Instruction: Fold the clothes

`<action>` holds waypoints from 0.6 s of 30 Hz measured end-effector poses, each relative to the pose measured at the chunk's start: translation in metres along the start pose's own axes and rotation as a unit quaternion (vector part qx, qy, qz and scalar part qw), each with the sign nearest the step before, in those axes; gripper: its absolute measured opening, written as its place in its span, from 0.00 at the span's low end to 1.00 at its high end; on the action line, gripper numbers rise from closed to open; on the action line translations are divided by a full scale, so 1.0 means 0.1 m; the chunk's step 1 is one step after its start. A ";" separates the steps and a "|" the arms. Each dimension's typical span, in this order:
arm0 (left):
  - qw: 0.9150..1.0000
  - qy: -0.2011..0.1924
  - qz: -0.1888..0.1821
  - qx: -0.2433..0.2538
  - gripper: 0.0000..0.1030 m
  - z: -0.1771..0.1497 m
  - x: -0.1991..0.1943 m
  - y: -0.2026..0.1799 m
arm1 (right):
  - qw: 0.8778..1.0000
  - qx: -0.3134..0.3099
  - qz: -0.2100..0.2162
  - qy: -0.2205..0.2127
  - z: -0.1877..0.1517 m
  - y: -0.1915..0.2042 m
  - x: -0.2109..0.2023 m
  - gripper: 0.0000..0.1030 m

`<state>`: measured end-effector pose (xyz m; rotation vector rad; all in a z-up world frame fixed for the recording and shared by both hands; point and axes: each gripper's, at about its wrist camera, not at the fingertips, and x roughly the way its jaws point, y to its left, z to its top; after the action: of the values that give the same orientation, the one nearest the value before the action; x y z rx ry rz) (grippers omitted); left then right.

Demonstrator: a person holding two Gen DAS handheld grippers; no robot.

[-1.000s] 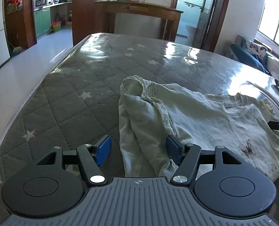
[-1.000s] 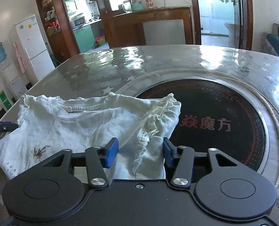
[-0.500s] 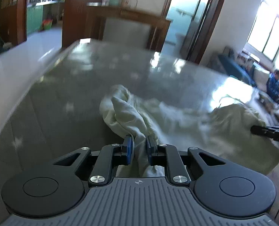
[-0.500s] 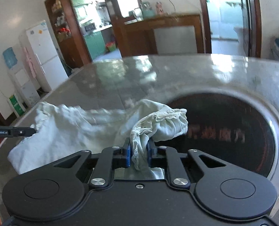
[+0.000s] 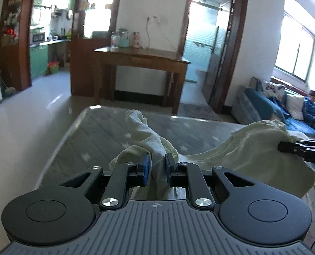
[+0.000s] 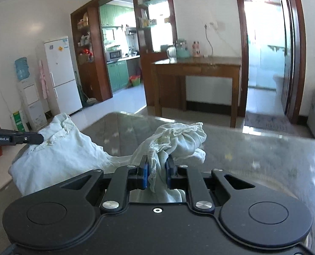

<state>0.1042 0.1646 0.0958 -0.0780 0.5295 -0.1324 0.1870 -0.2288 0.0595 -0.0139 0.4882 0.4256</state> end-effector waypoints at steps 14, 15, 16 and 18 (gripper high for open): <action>0.996 0.055 0.065 -0.011 0.16 -0.17 0.71 0.23 | 0.996 -0.008 -0.034 0.078 -0.39 -0.11 0.87 0.17; 0.996 0.061 0.069 -0.010 0.16 -0.21 0.73 0.25 | 0.996 -0.009 -0.038 0.085 -0.43 -0.12 0.90 0.18; 0.995 0.066 0.074 -0.008 0.16 -0.26 0.75 0.26 | 0.995 -0.010 -0.042 0.092 -0.48 -0.14 0.92 0.21; 0.994 0.073 0.079 -0.009 0.16 -0.32 0.77 0.29 | 0.994 -0.011 -0.049 0.100 -0.52 -0.15 0.96 0.26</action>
<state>0.1570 0.1805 0.0272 -0.0431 0.6800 0.0224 0.2458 -0.2108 -0.0315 -0.1016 0.6767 0.3343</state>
